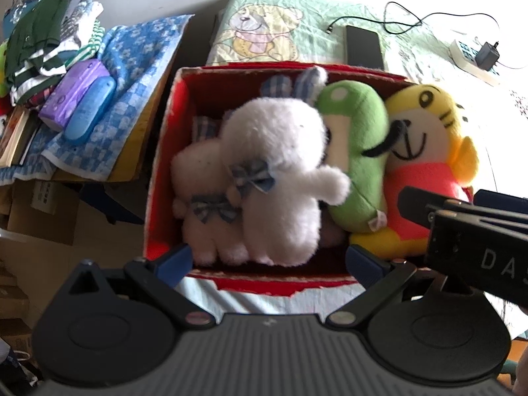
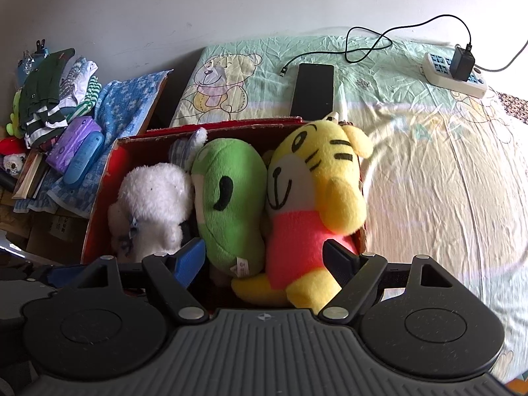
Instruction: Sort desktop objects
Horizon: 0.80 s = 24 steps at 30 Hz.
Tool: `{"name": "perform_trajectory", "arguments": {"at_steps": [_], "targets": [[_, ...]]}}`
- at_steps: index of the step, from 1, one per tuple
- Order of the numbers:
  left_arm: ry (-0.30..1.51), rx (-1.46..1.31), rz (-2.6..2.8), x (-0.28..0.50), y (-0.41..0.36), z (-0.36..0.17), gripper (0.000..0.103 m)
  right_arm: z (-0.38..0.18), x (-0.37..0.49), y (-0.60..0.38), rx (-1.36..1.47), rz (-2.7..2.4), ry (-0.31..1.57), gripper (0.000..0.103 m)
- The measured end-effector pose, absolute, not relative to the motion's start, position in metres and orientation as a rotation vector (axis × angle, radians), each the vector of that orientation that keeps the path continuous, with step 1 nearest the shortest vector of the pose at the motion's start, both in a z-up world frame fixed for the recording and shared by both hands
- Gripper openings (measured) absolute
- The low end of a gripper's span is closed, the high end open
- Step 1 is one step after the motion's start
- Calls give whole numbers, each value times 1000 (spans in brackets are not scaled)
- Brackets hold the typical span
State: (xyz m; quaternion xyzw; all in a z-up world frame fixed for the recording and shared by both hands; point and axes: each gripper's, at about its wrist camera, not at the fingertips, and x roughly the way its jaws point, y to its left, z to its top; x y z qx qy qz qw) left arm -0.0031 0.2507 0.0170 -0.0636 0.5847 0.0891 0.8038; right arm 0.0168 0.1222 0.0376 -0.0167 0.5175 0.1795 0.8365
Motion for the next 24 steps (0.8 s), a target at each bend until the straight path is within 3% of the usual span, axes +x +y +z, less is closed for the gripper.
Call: {"name": "perform_trajectory", "arguments": {"at_steps": [24], "targets": [[1210, -104, 107, -6, 195, 8, 100, 34, -1, 66, 13, 281, 1063, 80]]}}
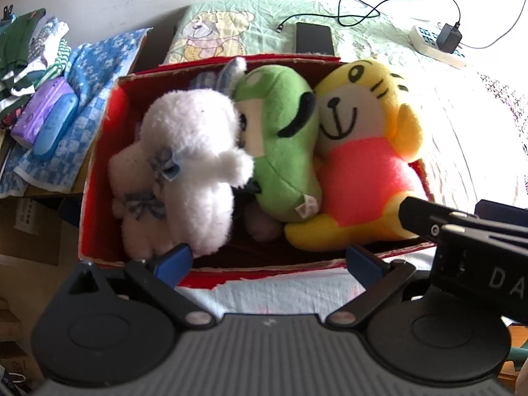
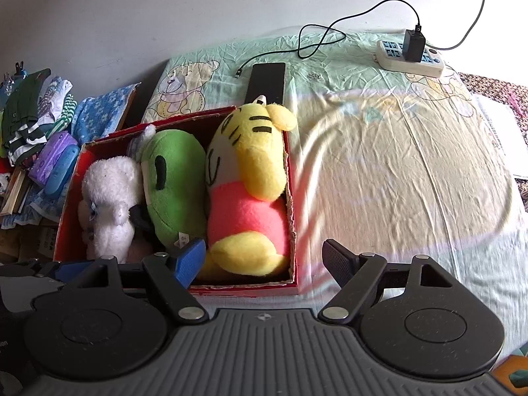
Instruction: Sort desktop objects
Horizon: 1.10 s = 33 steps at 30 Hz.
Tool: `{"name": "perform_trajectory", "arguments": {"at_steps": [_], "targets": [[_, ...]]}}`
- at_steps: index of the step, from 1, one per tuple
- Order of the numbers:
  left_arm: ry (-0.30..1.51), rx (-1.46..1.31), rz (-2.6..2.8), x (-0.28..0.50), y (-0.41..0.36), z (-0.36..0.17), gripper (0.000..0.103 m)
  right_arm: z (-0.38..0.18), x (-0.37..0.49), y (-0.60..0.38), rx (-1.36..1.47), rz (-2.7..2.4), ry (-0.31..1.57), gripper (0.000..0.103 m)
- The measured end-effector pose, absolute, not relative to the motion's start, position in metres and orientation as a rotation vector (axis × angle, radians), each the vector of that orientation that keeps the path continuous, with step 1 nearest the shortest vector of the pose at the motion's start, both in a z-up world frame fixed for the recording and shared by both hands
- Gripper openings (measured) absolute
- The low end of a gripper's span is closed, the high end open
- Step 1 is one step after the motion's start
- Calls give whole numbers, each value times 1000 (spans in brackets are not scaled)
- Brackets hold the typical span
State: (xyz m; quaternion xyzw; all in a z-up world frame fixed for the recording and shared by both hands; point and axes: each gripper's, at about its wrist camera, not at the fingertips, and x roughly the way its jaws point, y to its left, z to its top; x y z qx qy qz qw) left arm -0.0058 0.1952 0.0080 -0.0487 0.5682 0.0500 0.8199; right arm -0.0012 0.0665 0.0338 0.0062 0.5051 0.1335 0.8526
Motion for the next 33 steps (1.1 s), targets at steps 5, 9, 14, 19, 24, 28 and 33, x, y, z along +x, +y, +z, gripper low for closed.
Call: {"name": "perform_trajectory", "arguments": {"at_steps": [5, 9, 14, 19, 24, 28, 33], "targets": [[1206, -102, 106, -4, 188, 8, 100, 36, -2, 61, 13, 277, 1052, 80], [1219, -120, 104, -4, 186, 7, 100, 37, -3, 56, 8, 275, 1050, 80], [1223, -105, 110, -9, 181, 5, 100, 33, -1, 57, 8, 282, 1066, 80], [1216, -120, 146, -13, 191, 7, 100, 32, -2, 68, 2, 320, 1071, 80], [1219, -135, 158, -15, 203, 8, 100, 32, -1, 80, -8, 346, 1069, 80], [1225, -146, 159, -12, 211, 7, 100, 31, 3, 86, -12, 346, 1070, 80], [1234, -159, 163, -4, 220, 4, 100, 29, 9, 92, -16, 334, 1068, 80]]}}
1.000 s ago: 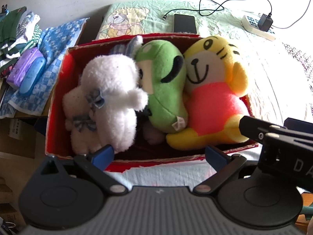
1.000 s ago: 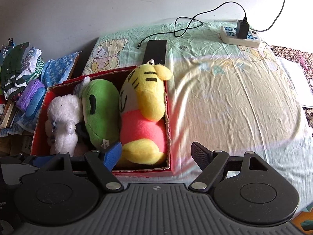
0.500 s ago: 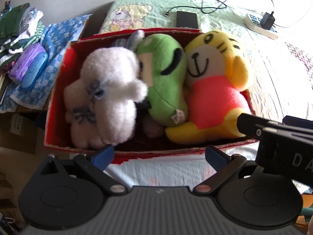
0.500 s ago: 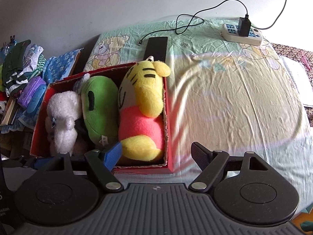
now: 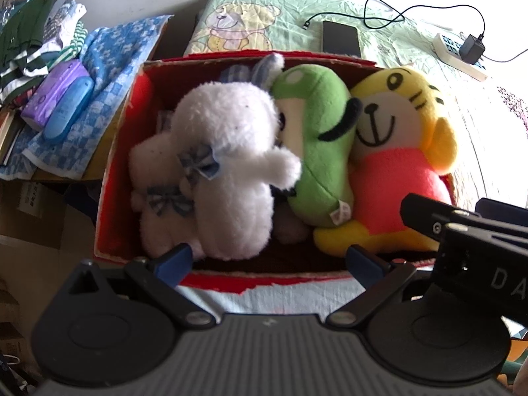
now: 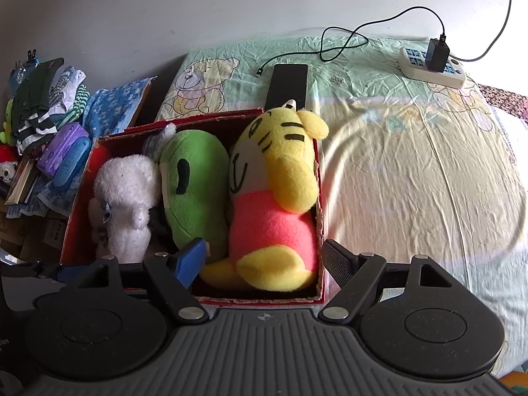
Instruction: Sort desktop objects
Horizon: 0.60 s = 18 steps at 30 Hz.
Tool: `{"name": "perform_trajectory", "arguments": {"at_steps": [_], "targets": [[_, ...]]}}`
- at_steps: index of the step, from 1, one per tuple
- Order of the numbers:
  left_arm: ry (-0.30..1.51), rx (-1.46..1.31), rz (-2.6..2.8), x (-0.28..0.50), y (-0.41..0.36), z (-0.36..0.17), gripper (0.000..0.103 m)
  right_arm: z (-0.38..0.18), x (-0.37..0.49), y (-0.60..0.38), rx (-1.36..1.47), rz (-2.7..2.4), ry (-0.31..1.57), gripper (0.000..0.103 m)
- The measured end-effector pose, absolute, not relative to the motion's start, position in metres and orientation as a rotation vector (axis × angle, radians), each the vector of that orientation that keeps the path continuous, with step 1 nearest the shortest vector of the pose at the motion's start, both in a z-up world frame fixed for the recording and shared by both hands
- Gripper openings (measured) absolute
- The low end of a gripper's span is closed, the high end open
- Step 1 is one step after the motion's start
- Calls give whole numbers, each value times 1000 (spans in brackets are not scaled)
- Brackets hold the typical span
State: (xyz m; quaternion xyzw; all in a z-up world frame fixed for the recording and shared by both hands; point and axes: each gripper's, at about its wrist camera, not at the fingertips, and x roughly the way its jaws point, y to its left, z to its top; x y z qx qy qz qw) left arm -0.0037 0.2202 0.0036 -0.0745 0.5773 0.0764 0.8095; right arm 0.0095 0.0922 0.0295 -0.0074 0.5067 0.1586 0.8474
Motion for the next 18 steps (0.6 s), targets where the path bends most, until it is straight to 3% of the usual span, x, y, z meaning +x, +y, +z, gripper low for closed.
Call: {"name": "perform_trajectory", "arguments": {"at_steps": [18], "targets": [[1229, -154, 113, 12, 215, 0, 100, 27, 21, 92, -36, 285, 1054, 80]]}}
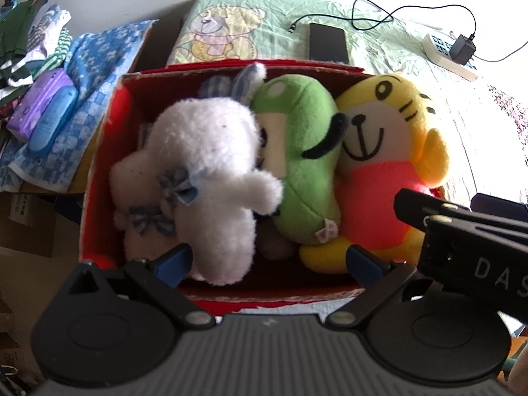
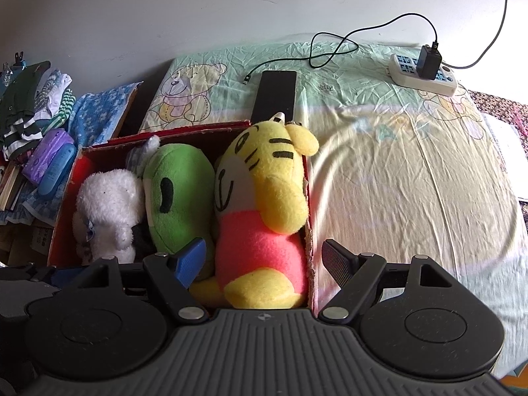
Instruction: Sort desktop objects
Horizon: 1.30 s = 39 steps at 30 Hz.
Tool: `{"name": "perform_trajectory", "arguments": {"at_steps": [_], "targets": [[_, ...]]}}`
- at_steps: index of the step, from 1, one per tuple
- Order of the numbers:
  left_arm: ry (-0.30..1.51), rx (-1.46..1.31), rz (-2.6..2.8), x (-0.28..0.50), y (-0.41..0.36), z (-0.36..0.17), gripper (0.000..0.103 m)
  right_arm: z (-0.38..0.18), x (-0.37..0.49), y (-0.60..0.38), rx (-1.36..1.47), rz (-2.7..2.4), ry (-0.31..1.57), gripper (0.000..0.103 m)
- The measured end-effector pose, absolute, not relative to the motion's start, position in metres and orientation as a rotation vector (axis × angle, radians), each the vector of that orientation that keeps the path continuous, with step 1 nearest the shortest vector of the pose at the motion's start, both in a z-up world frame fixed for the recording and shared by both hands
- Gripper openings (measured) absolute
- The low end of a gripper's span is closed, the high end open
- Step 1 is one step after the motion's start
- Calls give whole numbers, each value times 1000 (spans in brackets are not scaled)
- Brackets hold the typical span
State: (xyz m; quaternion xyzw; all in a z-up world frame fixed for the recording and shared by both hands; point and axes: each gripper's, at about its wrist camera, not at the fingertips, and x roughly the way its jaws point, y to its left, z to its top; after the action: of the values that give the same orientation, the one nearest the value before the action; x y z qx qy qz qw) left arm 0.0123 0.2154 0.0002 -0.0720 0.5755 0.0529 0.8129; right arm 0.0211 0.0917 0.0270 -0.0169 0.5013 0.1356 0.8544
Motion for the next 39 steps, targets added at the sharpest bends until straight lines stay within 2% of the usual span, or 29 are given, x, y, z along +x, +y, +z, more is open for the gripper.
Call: {"name": "perform_trajectory", "arguments": {"at_steps": [25, 39], "targets": [[1211, -138, 125, 12, 204, -3, 100, 24, 21, 81, -26, 287, 1069, 80], [1115, -126, 130, -2, 201, 6, 100, 27, 15, 77, 9, 282, 1038, 80]]}}
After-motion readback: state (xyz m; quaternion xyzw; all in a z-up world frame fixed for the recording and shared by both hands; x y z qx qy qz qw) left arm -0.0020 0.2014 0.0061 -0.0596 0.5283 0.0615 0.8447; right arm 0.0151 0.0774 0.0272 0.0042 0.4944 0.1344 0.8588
